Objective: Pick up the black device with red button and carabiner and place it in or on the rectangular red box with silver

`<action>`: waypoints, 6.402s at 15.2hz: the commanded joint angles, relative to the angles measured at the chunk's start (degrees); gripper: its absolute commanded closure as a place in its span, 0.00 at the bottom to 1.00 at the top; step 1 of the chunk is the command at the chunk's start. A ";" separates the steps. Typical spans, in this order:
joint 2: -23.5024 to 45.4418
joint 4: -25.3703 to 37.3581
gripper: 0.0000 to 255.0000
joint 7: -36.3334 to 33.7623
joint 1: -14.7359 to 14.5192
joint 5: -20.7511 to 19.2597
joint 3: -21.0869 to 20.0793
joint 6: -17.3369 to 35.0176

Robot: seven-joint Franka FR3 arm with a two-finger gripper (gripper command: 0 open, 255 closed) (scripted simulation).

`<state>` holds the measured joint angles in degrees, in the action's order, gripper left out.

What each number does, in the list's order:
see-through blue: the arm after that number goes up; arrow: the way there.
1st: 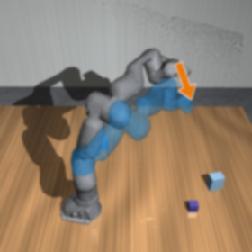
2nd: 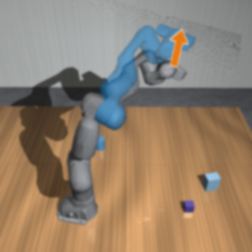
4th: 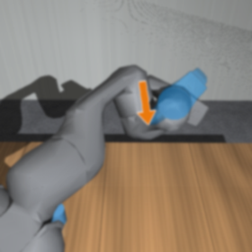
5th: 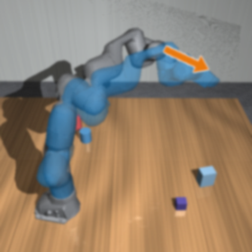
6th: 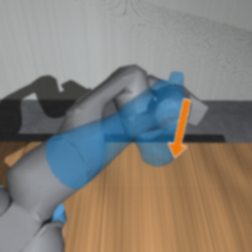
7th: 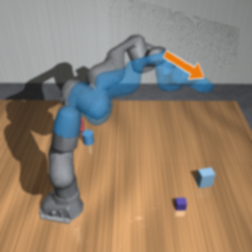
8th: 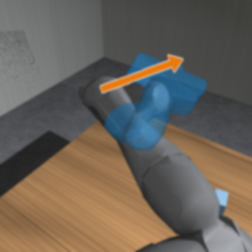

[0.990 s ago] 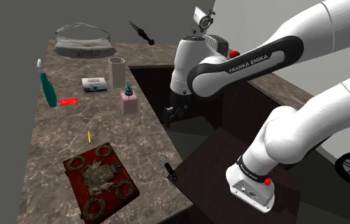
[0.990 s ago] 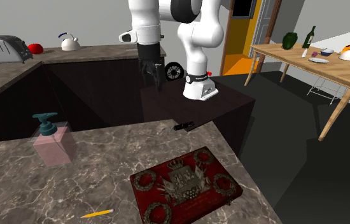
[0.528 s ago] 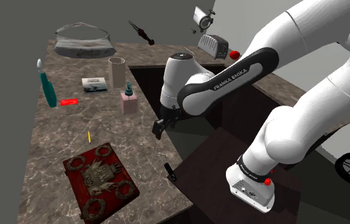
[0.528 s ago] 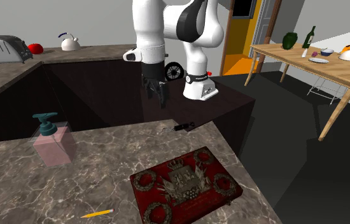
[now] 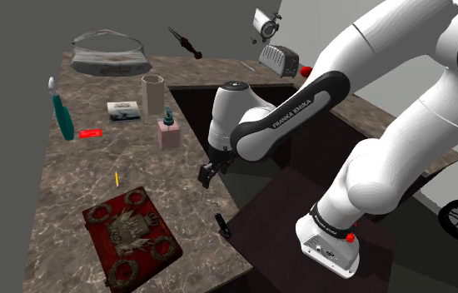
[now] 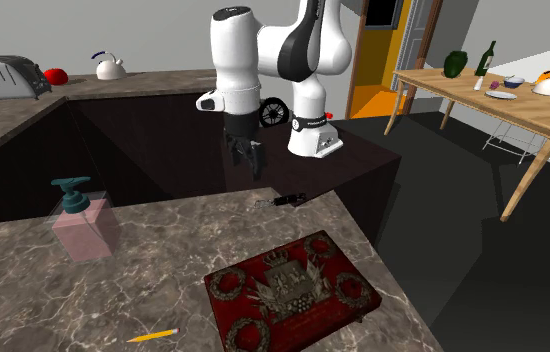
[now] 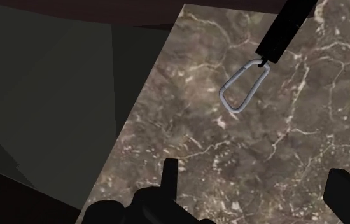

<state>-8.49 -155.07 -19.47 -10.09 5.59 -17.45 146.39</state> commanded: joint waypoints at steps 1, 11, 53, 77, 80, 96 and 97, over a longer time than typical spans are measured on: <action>0.07 -0.03 0.00 0.00 0.01 -0.02 0.00 0.11; 0.06 -0.02 1.00 0.00 0.01 -0.02 0.00 0.09; 11.64 -9.23 1.00 -71.76 11.54 -40.67 -12.83 24.76; 1.41 2.03 1.00 -50.57 3.58 -6.92 -16.97 5.65; 8.20 9.14 1.00 -57.67 4.99 -14.64 -18.89 3.81; 37.06 43.40 1.00 -74.50 -7.18 -34.67 -13.43 -8.72; 37.60 43.39 1.00 -74.83 -7.41 -35.13 -13.11 -8.23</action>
<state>28.59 -111.71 -94.04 -17.32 -29.10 -30.86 137.71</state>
